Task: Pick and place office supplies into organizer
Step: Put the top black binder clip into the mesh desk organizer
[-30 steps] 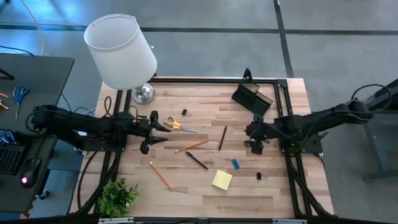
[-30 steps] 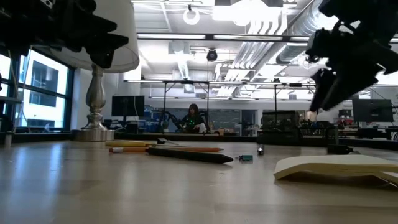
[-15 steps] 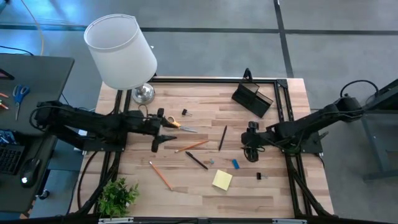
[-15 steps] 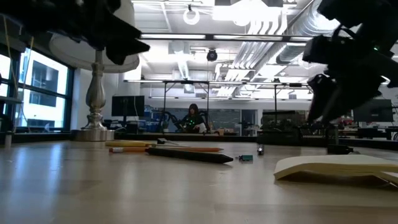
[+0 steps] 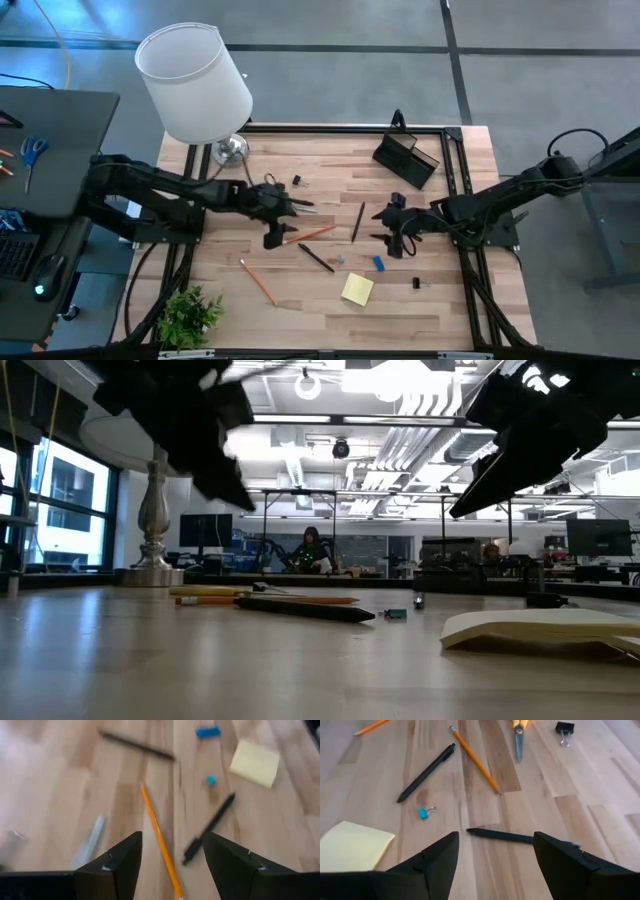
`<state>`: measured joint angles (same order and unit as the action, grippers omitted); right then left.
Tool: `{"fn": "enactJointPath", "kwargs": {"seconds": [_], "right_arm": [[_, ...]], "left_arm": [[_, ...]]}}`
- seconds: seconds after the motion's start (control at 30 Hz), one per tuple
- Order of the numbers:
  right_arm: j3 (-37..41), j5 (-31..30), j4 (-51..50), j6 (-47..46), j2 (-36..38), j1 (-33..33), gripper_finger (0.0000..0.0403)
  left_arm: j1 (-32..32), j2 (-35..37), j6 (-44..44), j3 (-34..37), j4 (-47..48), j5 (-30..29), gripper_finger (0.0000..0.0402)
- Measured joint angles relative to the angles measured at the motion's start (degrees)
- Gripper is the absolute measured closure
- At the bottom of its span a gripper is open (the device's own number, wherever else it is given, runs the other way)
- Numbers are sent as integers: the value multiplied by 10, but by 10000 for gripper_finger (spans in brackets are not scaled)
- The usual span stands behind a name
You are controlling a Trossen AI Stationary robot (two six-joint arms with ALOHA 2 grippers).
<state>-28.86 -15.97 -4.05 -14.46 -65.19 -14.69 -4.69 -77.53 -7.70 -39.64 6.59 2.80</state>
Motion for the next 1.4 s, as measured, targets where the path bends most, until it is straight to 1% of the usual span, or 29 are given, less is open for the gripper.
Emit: {"fn": "enactJointPath", "kwargs": {"seconds": [0.13, 0.23, 0.37, 0.5, 0.57, 0.63, 0.77, 0.83, 0.93, 1.07, 1.13, 1.17, 1.2, 1.27, 1.3, 1.33, 1.4], "right_arm": [[0, 10, 1, -23, 0, -9, 151], [0, 11, 0, -46, -1, -21, 151], [0, 9, -1, -36, -1, -38, 151], [0, -26, 0, -7, -1, -45, 151], [0, -44, 1, 8, -1, -45, 151], [0, -54, 5, 18, -1, -42, 151], [0, -64, 17, 30, -2, -33, 151], [0, -63, 20, 42, -2, -29, 151], [0, -56, 20, 58, -2, -25, 151], [0, -53, 20, 79, -2, -24, 151], [0, -53, 21, 85, -2, -24, 151], [0, -52, 20, 85, -2, -24, 151], [0, -53, 21, 84, -2, -24, 151], [0, -55, 21, 75, -2, -24, 151], [0, -59, 21, 69, -2, -24, 151], [0, -63, 21, 64, -2, -24, 151], [0, -71, 22, 56, -2, -24, 151]], "left_arm": [[25, -60, -12, 0, 3, -15, 204], [53, -93, -30, 0, -18, -18, 204], [86, -102, -33, 1, -22, -62, 204], [87, -86, -31, 0, -15, -109, 204], [73, -79, -21, -5, -5, -134, 204], [49, -77, -13, -17, 25, -152, 204], [-23, -77, -2, -54, 75, -154, 204], [-57, -81, 29, -69, 104, -144, 204], [-101, -81, 88, -90, 140, -103, 204], [-136, -81, 159, -111, 142, -99, 204], [-145, -82, 199, -122, 140, -117, 204], [-145, -85, 218, -128, 140, -137, 204], [-145, -87, 236, -132, 141, -163, 204], [-144, -88, 270, -139, 139, -232, 204], [-143, -89, 271, -144, 127, -264, 204], [-141, -89, 265, -149, 120, -278, 204], [-141, -89, 247, -157, 113, -274, 204]]}}
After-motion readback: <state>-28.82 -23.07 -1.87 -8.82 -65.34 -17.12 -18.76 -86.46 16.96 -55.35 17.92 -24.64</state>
